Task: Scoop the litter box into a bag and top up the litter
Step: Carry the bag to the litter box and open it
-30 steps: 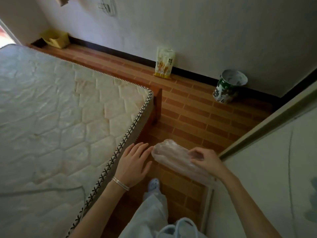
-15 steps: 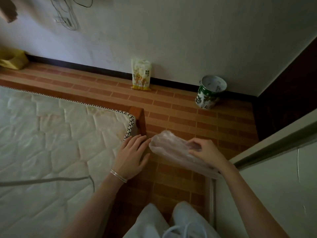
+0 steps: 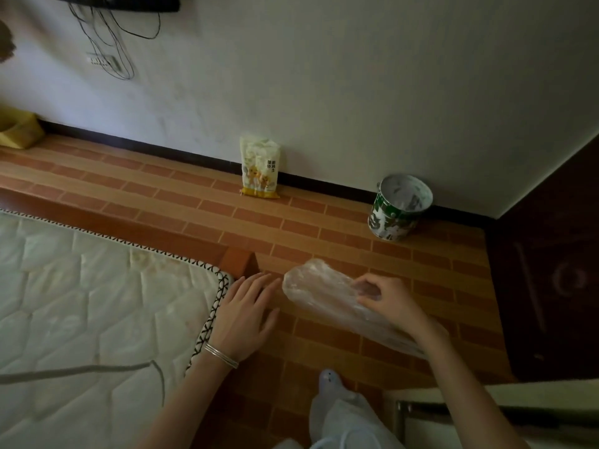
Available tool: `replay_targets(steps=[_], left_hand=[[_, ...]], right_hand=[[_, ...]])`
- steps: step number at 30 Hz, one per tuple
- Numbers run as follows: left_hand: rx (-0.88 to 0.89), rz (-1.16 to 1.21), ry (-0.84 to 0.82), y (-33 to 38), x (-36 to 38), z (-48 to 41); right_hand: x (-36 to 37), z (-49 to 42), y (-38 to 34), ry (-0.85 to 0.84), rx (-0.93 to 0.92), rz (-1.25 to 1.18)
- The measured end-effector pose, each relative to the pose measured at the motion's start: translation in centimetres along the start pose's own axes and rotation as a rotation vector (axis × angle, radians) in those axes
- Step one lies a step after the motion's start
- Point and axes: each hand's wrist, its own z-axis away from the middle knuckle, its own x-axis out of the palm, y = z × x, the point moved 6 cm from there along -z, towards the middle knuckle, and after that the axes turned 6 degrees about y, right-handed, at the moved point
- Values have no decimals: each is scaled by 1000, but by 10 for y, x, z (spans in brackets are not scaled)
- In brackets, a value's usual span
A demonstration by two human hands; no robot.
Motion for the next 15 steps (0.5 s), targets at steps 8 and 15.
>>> replay_targets(steps=[8, 15], left_hand=[[-47, -37, 26, -1, 14, -108], [-134, -36, 10, -44, 28, -164]], right_hand=[[-58, -103, 8, -71, -80, 98], [-58, -190, -7, -157, -106, 115]])
